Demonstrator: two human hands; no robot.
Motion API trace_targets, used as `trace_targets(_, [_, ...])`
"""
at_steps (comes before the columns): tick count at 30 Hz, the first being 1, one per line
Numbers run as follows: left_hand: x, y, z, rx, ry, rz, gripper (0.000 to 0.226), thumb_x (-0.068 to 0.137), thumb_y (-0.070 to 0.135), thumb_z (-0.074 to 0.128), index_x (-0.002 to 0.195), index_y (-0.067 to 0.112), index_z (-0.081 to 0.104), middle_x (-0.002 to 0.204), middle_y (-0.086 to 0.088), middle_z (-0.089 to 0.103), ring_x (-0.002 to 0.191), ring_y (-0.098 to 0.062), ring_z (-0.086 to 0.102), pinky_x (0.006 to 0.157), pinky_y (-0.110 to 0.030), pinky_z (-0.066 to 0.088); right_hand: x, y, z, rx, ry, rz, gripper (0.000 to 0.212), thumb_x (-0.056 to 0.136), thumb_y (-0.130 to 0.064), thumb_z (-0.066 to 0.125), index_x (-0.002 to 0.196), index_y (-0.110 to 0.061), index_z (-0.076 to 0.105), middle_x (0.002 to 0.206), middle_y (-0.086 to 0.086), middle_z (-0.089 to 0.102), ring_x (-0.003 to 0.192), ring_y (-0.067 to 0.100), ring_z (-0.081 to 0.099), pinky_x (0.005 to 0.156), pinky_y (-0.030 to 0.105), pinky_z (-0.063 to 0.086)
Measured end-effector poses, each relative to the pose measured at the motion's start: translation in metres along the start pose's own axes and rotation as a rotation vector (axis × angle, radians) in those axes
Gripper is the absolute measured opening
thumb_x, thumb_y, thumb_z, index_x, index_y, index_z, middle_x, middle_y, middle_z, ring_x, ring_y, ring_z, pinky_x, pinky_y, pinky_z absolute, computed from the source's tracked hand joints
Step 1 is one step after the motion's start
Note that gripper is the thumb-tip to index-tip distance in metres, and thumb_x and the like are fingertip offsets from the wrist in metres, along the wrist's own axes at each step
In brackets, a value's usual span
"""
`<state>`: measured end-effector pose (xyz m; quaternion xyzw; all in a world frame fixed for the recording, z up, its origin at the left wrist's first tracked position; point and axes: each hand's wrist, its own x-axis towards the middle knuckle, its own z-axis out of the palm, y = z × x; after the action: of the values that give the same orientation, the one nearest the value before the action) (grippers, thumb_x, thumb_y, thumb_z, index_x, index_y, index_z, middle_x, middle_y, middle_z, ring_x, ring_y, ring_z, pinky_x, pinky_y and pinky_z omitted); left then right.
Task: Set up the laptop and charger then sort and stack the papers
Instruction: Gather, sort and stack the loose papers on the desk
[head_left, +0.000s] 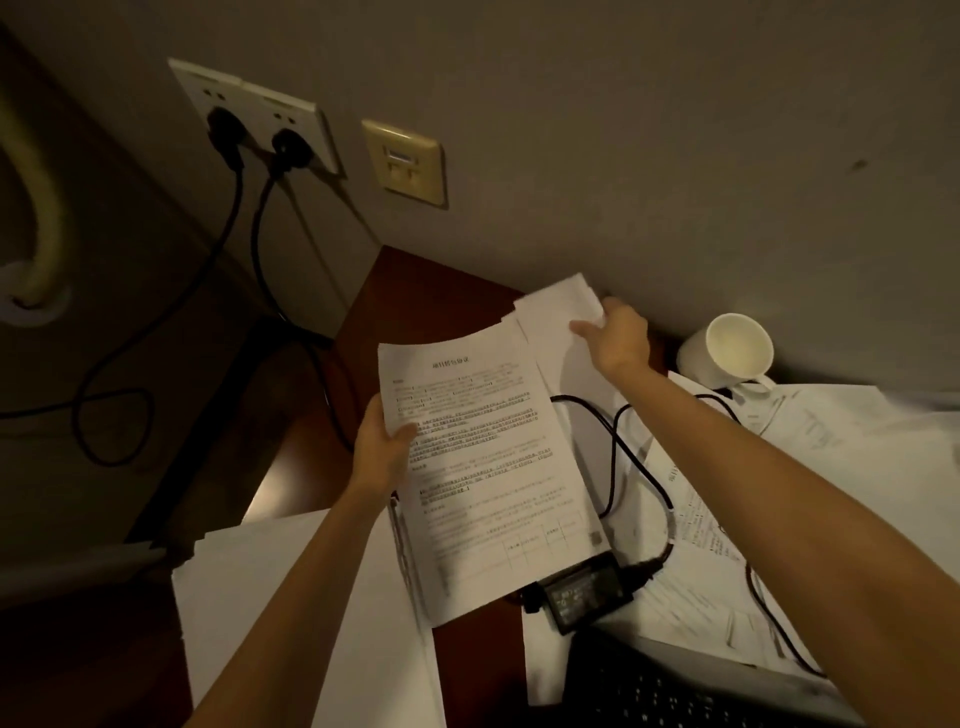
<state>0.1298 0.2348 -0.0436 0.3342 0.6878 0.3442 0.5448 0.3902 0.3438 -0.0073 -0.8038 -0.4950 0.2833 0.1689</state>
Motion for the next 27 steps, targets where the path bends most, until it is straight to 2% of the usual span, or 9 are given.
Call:
trace_targets(2, [-0.002,0.002,-0.001,-0.02,-0.033,0.071,0.072,0.09,-0.007,0.053,0.149,0.026,0.025,0.136,0.004,0.047,0.122,-0.016,0.05,0.097,-0.038,0.048,-0.004,-0.024,-0.014,0.115,0.081,-0.092,0.03,0.088,-0.028,0.065,0.106,-0.005,0.059,0.107,0.013,0.065,0.098,0.028,0.062,0.083,0.038,0.051])
trace_targets(5, [-0.008,0.003,-0.009,-0.021,-0.12,0.132,0.086,0.092,-0.005,0.051,0.15,0.041,0.008,0.144,0.014,0.034,0.126,-0.008,0.041,0.101,-0.033,0.044,-0.03,-0.063,-0.038,0.291,0.145,-0.248,0.028,0.089,-0.026,0.065,0.105,-0.005,0.058,0.103,0.007,0.064,0.09,0.015,0.059,0.072,0.02,0.048])
trace_targets(9, [-0.022,0.001,-0.021,0.049,-0.082,0.036,0.05,0.097,-0.003,0.042,0.137,0.027,0.048,0.147,-0.002,0.04,0.13,-0.018,0.043,0.101,-0.026,0.043,-0.092,-0.09,-0.054,0.493,0.145,-0.367,0.019,0.087,-0.023,0.067,0.097,-0.016,0.052,0.089,-0.011,0.057,0.078,-0.001,0.054,0.065,0.007,0.044])
trace_targets(13, [-0.048,0.002,-0.036,-0.028,-0.065,-0.037,0.04,0.097,-0.006,0.039,0.129,0.01,0.057,0.14,-0.005,0.048,0.119,-0.016,0.049,0.103,-0.031,0.043,-0.15,-0.091,-0.049,0.635,0.149,-0.433,0.025,0.088,-0.013,0.065,0.089,-0.025,0.043,0.085,-0.017,0.05,0.077,-0.015,0.052,0.064,0.006,0.041])
trace_targets(17, [-0.061,-0.003,-0.051,-0.275,-0.075,-0.143,0.03,0.094,0.007,0.052,0.122,0.006,0.061,0.126,-0.008,0.06,0.104,-0.022,0.063,0.093,-0.037,0.051,-0.195,-0.075,-0.022,0.711,-0.09,-0.472,0.026,0.085,0.002,0.062,0.098,-0.004,0.041,0.11,-0.011,0.056,0.104,-0.01,0.055,0.085,0.021,0.051])
trace_targets(20, [-0.069,-0.01,-0.064,-0.492,-0.112,-0.317,0.047,0.093,0.048,0.046,0.12,0.013,0.061,0.118,-0.011,0.066,0.108,-0.032,0.061,0.09,-0.046,0.049,-0.234,-0.047,0.007,0.591,-0.339,-0.542,0.055,0.079,-0.01,0.071,0.123,-0.016,0.039,0.129,-0.002,0.051,0.121,0.008,0.051,0.098,0.039,0.048])
trace_targets(23, [-0.075,-0.012,-0.072,-0.688,-0.248,-0.496,0.062,0.09,0.067,0.036,0.122,0.02,0.061,0.116,-0.008,0.067,0.109,-0.03,0.06,0.088,-0.043,0.049,-0.27,-0.007,0.037,0.36,-0.363,-0.673,0.066,0.078,-0.024,0.068,0.136,-0.031,0.037,0.14,-0.009,0.039,0.137,0.013,0.03,0.111,0.051,0.03])
trace_targets(25, [-0.08,-0.013,-0.069,-0.567,-0.247,-0.499,0.053,0.091,0.058,0.045,0.123,0.018,0.061,0.115,-0.01,0.068,0.105,-0.029,0.064,0.077,-0.041,0.055,-0.289,0.015,0.046,0.287,-0.403,-0.67,0.062,0.078,-0.031,0.059,0.136,-0.035,0.039,0.148,-0.006,0.027,0.144,0.013,0.01,0.117,0.049,0.018])
trace_targets(27, [-0.083,-0.017,-0.061,-0.426,-0.172,-0.449,0.038,0.096,0.03,0.054,0.126,0.008,0.058,0.113,-0.011,0.068,0.096,-0.025,0.067,0.074,-0.036,0.055,-0.304,0.031,0.048,0.27,-0.537,-0.536,0.07,0.072,-0.041,0.051,0.138,-0.038,0.031,0.154,-0.005,0.01,0.145,0.008,-0.003,0.119,0.037,0.011])
